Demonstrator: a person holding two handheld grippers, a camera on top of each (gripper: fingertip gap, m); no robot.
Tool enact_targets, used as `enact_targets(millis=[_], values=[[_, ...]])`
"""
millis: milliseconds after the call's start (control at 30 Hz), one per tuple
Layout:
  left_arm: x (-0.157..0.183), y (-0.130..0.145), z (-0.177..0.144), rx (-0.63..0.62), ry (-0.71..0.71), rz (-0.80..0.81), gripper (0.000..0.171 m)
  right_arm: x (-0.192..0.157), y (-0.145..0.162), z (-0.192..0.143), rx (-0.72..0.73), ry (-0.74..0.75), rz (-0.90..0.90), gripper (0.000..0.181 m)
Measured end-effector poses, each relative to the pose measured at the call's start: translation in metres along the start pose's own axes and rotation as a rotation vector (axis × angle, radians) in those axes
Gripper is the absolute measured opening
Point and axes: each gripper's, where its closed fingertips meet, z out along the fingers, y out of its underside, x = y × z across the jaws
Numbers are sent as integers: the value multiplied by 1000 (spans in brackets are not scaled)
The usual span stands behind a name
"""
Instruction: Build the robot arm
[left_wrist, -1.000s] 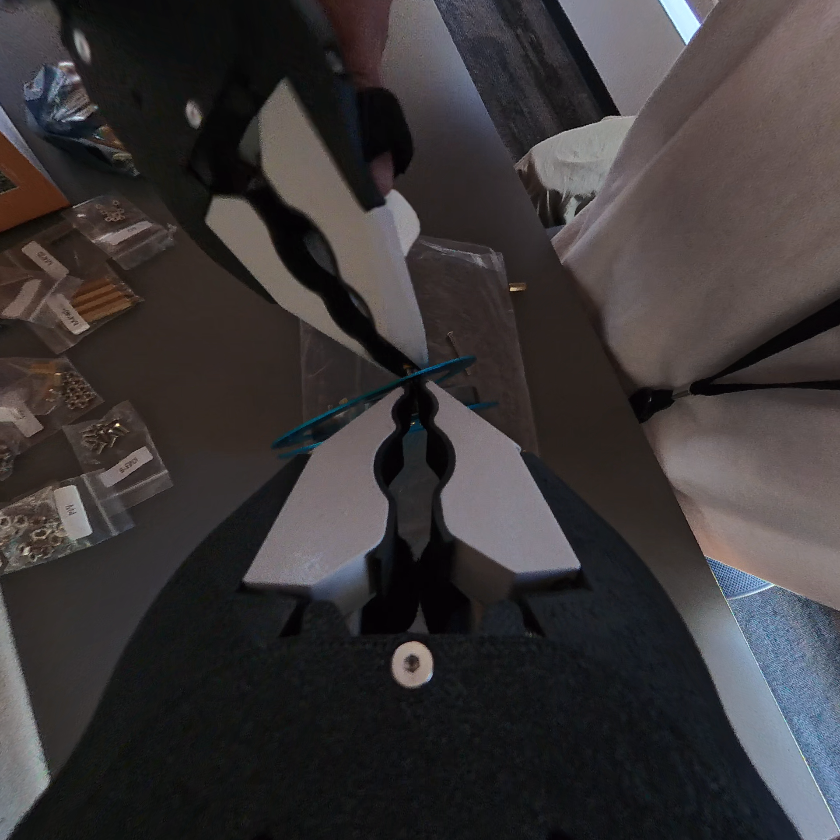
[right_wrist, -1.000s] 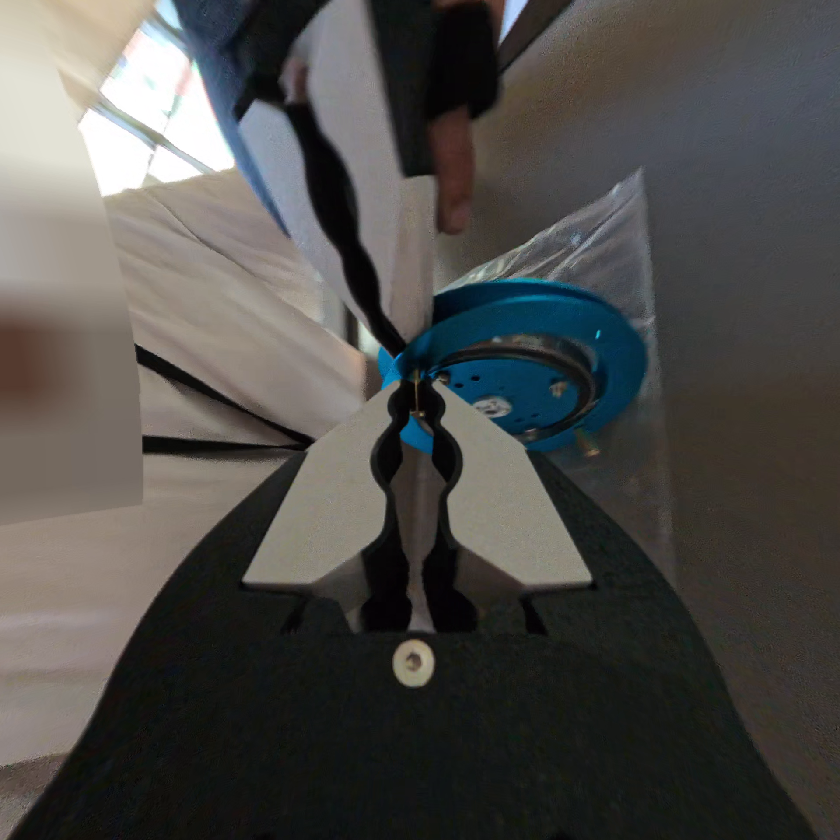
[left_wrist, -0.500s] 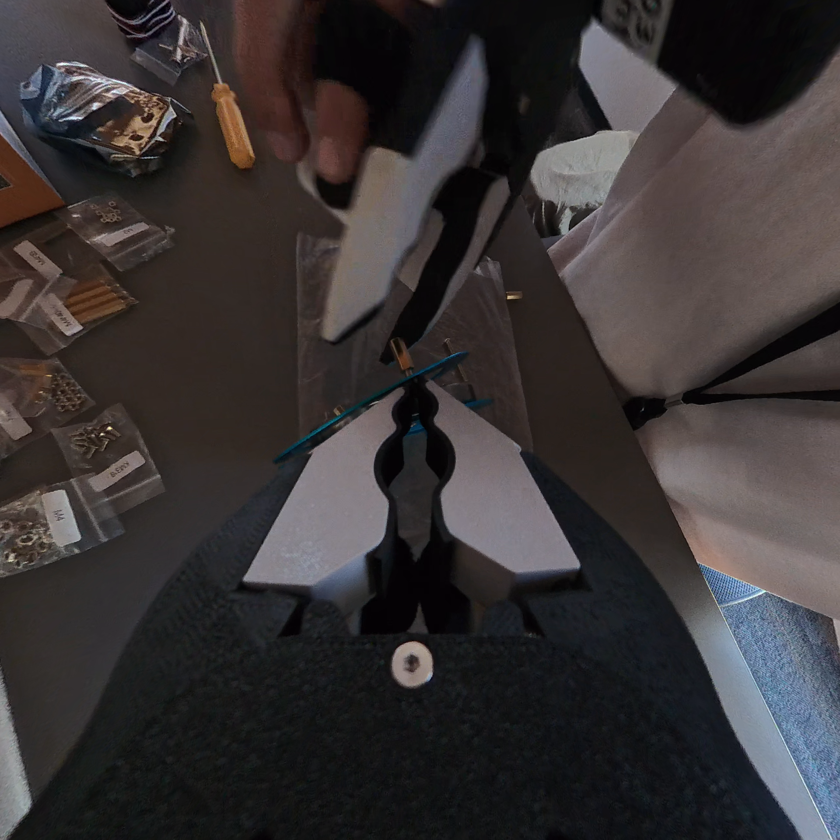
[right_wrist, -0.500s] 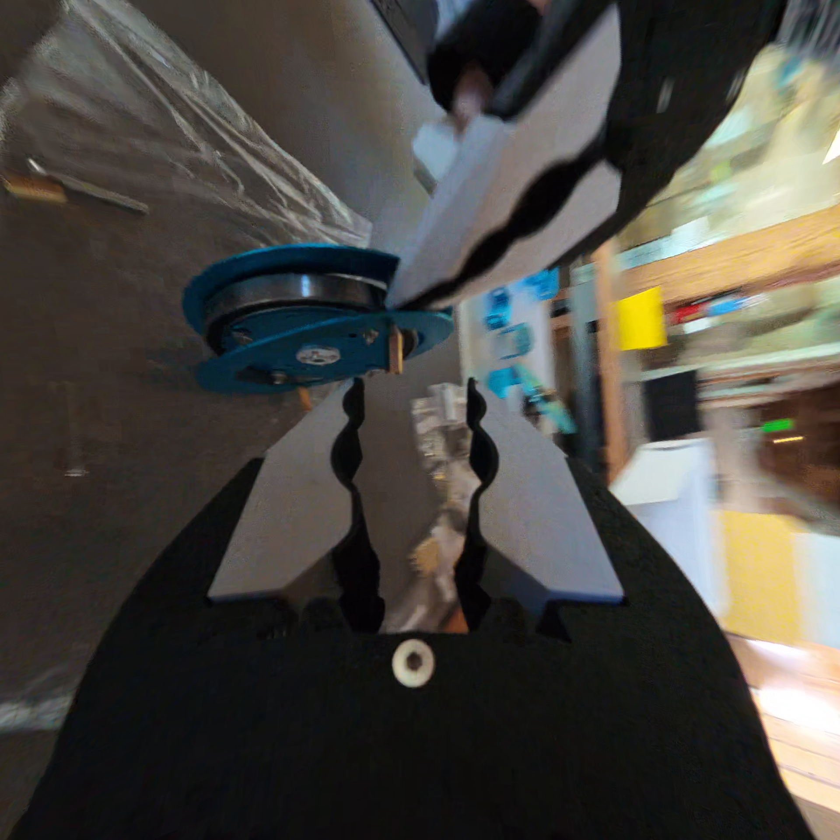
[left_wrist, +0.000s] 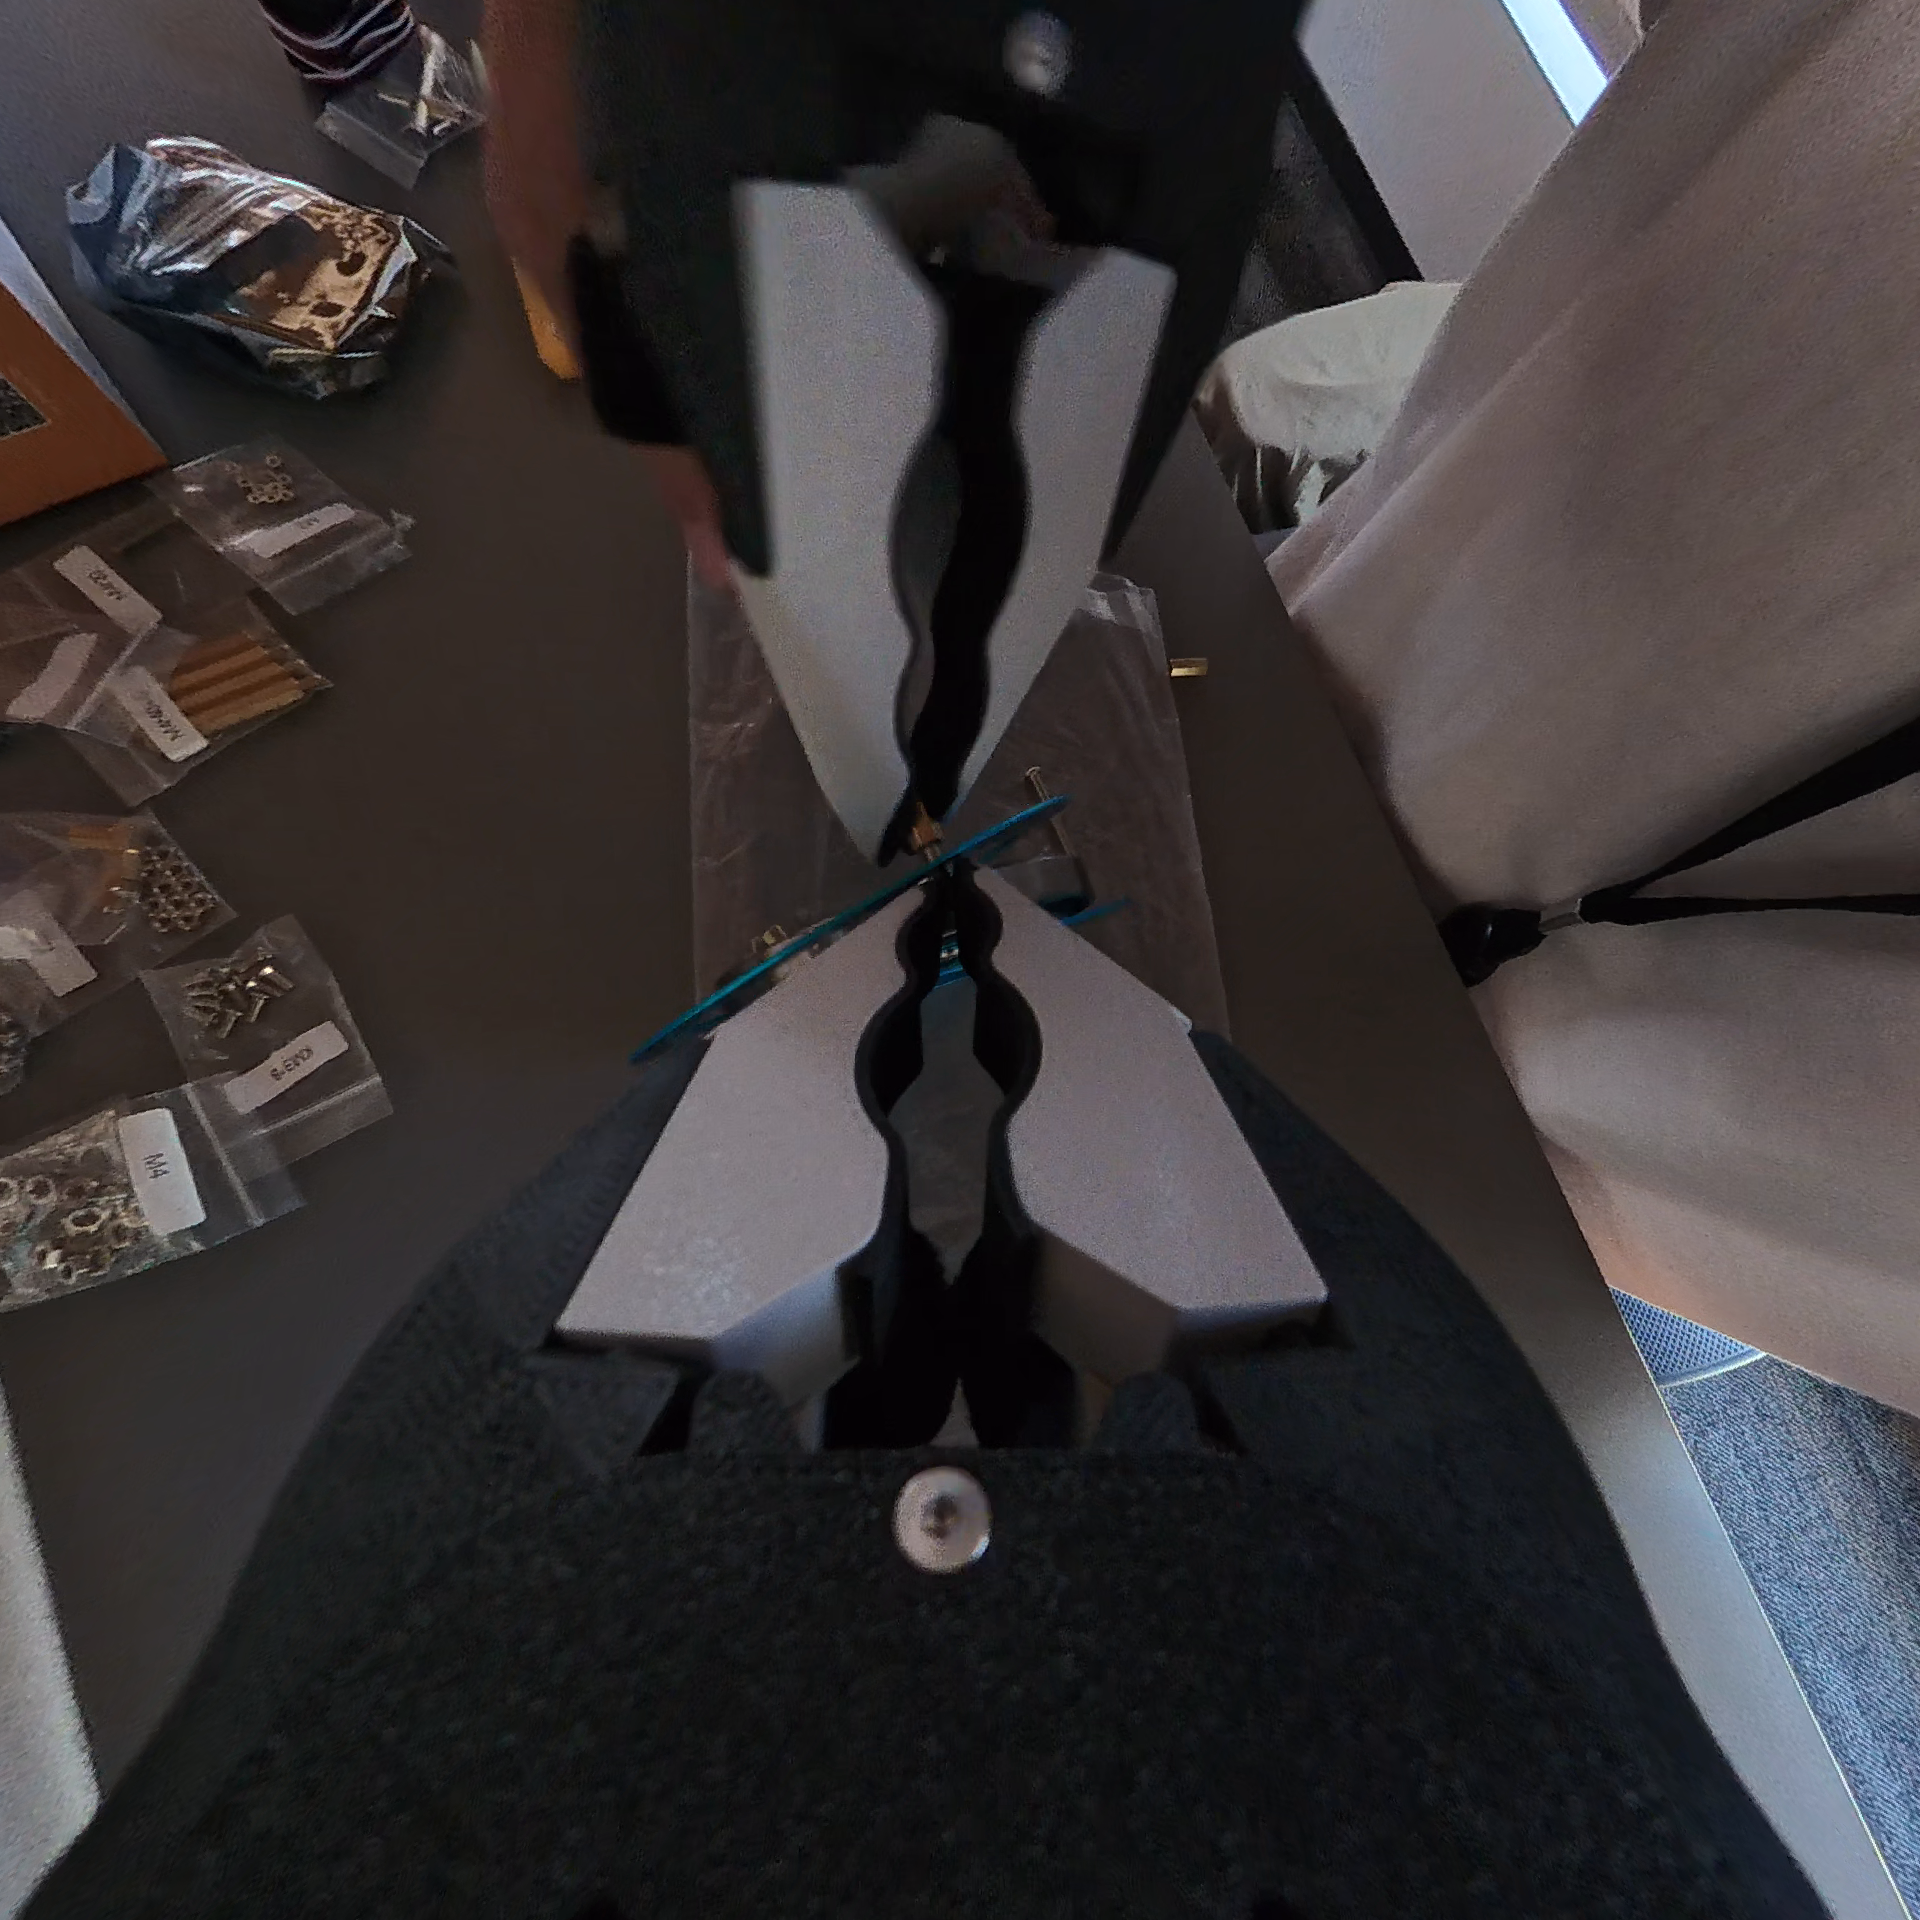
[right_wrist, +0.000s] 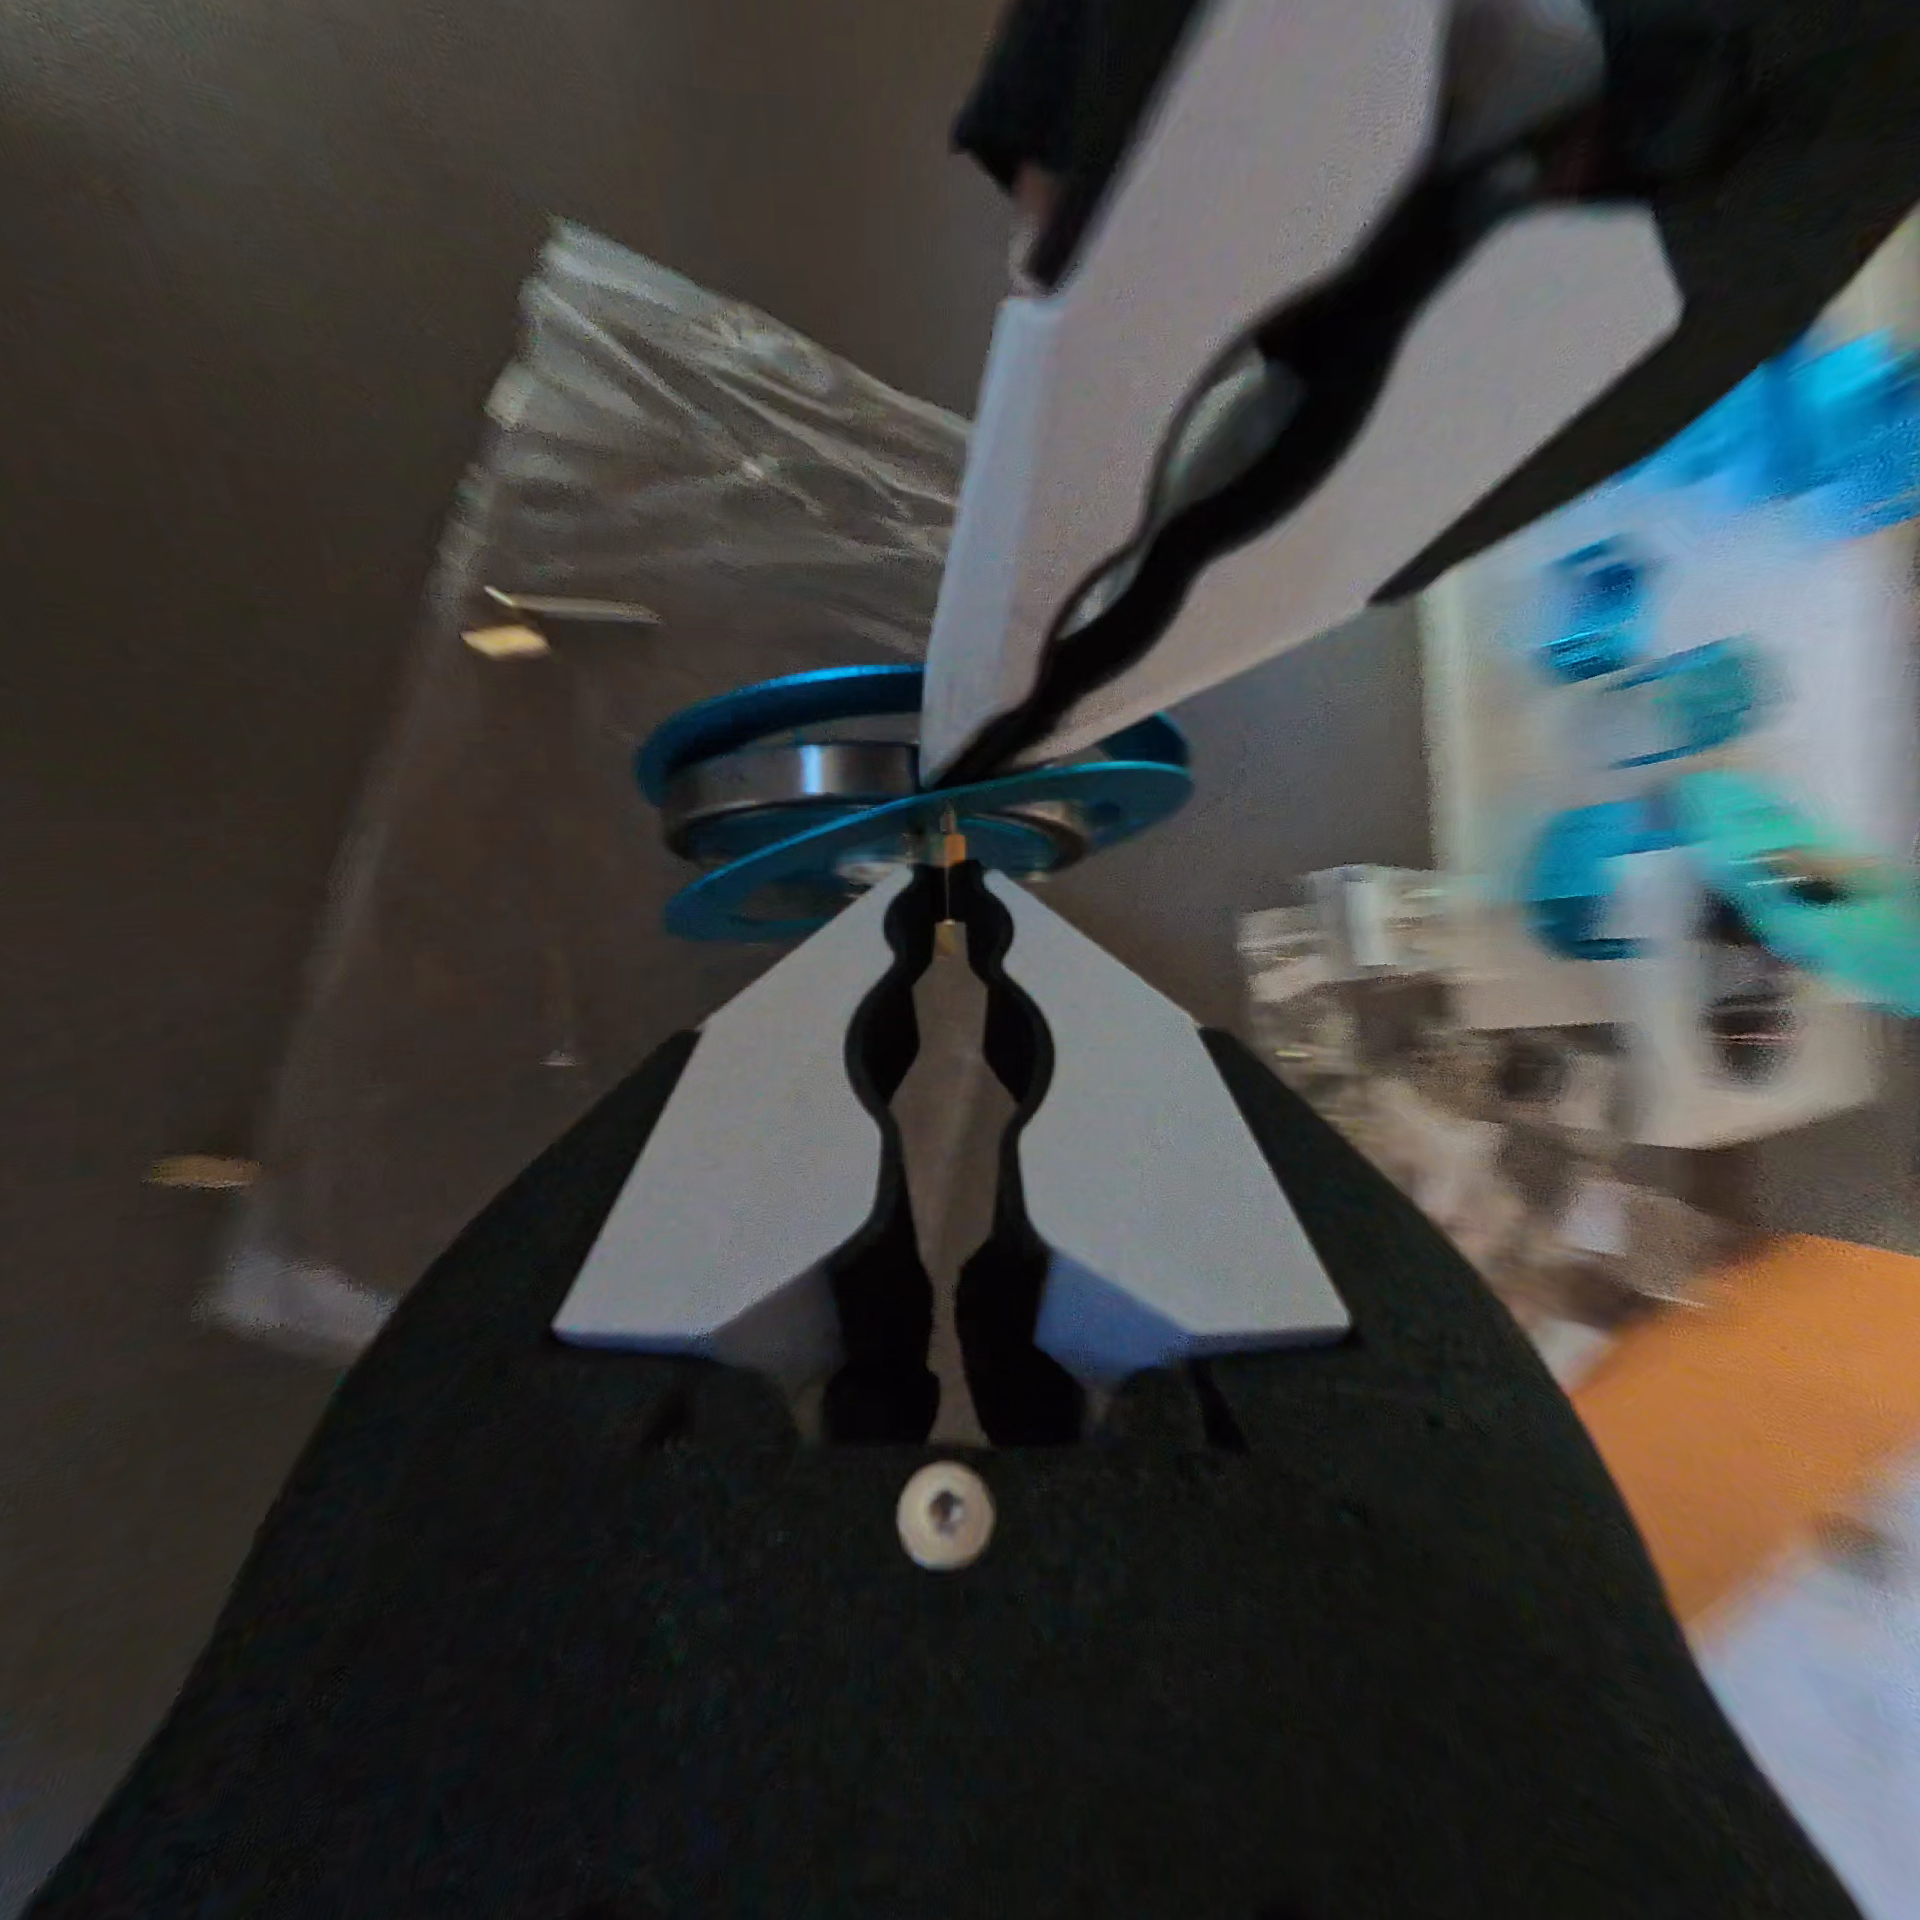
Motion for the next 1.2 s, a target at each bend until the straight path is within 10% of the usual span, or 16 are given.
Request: enact_targets(millis=[200, 367, 533, 833, 1067, 1200], values=[[3, 0, 1, -6, 9, 12, 1, -23, -8, -8, 47, -881, 710, 3], [1, 1, 0, -3, 9, 5, 1, -23, -16, -14, 141, -1240, 1066, 4], [-1, 1, -1, 5, 11, -4, 2, -13, -12, -17, 384, -722, 672, 53], [-5, 1, -2, 11, 1, -16, 2, 20, -2, -22, 0, 656, -424, 28], [-2, 1, -1, 7, 12, -15, 2, 12, -8, -7, -89, 683, -625, 5], [-5, 1, -2, 10, -3, -17, 2, 14, -4, -3, -70, 392, -376, 4]])
